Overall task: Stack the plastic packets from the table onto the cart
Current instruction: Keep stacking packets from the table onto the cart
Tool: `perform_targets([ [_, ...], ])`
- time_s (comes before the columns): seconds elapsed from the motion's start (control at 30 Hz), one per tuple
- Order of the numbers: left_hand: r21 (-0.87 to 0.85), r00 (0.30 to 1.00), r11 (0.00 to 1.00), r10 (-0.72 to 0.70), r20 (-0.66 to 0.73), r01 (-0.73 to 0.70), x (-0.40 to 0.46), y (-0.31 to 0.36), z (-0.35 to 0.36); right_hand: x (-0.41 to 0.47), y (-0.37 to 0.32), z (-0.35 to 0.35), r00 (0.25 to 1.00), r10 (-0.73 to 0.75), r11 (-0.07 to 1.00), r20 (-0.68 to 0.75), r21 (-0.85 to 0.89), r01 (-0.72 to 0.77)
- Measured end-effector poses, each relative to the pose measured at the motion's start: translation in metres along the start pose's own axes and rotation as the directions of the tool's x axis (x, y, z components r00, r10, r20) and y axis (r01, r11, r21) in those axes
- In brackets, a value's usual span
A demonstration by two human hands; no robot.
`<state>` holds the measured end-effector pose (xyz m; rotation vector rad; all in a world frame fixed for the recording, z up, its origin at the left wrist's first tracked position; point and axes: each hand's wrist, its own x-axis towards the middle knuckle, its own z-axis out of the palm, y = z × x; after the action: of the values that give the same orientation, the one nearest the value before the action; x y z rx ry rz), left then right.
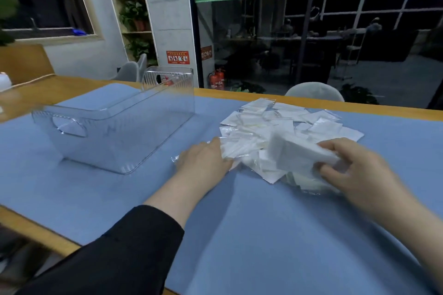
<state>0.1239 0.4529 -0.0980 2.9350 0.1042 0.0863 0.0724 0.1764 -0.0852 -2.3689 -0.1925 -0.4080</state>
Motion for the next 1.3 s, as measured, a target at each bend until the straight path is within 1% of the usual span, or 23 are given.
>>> perform_targets([
  [0.17,-0.003,0.995,0.999,0.043,-0.093,-0.044,0.002,-0.008,-0.003,-0.001,0.002,-0.001,0.999,-0.039,0.998,-0.013,0.042,0.039],
  [0.23,-0.016,0.986,0.998,0.06,-0.155,-0.063,0.004,-0.009,-0.003,-0.001,0.002,-0.002,0.999,-0.047,0.998,-0.007,0.045,0.048],
  [0.33,-0.038,0.975,0.998,0.042,-0.217,-0.052,0.006,-0.013,-0.002,0.0,0.007,-0.002,0.999,-0.053,0.998,-0.01,0.035,0.054],
  [0.4,-0.094,0.962,0.994,0.037,-0.27,-0.064,0.004,-0.015,-0.004,0.001,0.009,-0.004,0.998,-0.056,0.997,-0.014,0.045,0.057],
  [0.47,-0.166,0.931,0.98,0.044,-0.362,-0.11,-0.001,-0.014,-0.01,0.003,0.01,-0.008,0.998,-0.065,0.996,-0.021,0.065,0.067],
  [0.53,-0.284,0.898,0.944,0.025,-0.439,-0.166,-0.01,-0.009,-0.02,0.003,0.009,-0.015,0.997,-0.065,0.993,-0.032,0.092,0.067],
  [0.57,-0.353,0.891,0.914,0.019,-0.453,-0.199,-0.013,-0.005,-0.026,0.002,0.008,-0.02,0.998,-0.06,0.994,-0.037,0.094,0.063],
  [0.63,-0.474,0.908,0.84,0.049,-0.417,-0.263,-0.021,0.007,-0.036,0.0,0.008,-0.035,0.998,-0.06,0.995,-0.034,0.084,0.062],
  [0.7,-0.584,0.933,0.75,0.125,-0.338,-0.312,-0.027,0.026,-0.046,-0.006,0.01,-0.052,0.997,-0.075,0.996,0.007,0.049,0.074],
  [0.8,-0.658,0.933,0.662,0.246,-0.263,-0.359,-0.03,0.064,-0.051,-0.018,0.02,-0.081,0.991,-0.092,0.995,0.1,-0.029,0.096],
  [0.9,-0.705,0.889,0.574,0.42,-0.183,-0.416,-0.036,0.113,-0.046,-0.029,0.037,-0.105,0.985,-0.131,0.99,0.114,-0.04,0.136],
  [1.0,-0.758,0.813,0.492,0.575,-0.085,-0.428,-0.045,0.155,-0.034,-0.041,0.066,-0.109,0.987,-0.159,0.987,0.023,0.009,0.158],
  [1.07,-0.759,0.792,0.484,0.606,-0.068,-0.435,-0.048,0.172,-0.023,-0.046,0.087,-0.103,0.992,-0.122,0.989,-0.042,0.074,0.124],
  [1.13,-0.748,0.804,0.514,0.592,-0.044,-0.42,-0.05,0.183,-0.011,-0.047,0.1,-0.097,0.995,-0.056,0.989,-0.079,0.134,0.066],
  [1.17,-0.746,0.815,0.529,0.579,-0.031,-0.405,-0.053,0.187,-0.006,-0.046,0.103,-0.095,0.997,-0.021,0.987,-0.078,0.16,0.033],
  [1.23,-0.763,0.817,0.521,0.577,-0.016,-0.383,-0.055,0.191,0.002,-0.043,0.106,-0.093,0.999,0.016,0.982,-0.04,0.191,-0.008],
  [1.3,-0.749,0.804,0.502,0.591,-0.069,-0.433,-0.057,0.192,0.008,-0.042,0.109,-0.093,1.0,0.021,0.982,0.018,0.188,-0.024],
])
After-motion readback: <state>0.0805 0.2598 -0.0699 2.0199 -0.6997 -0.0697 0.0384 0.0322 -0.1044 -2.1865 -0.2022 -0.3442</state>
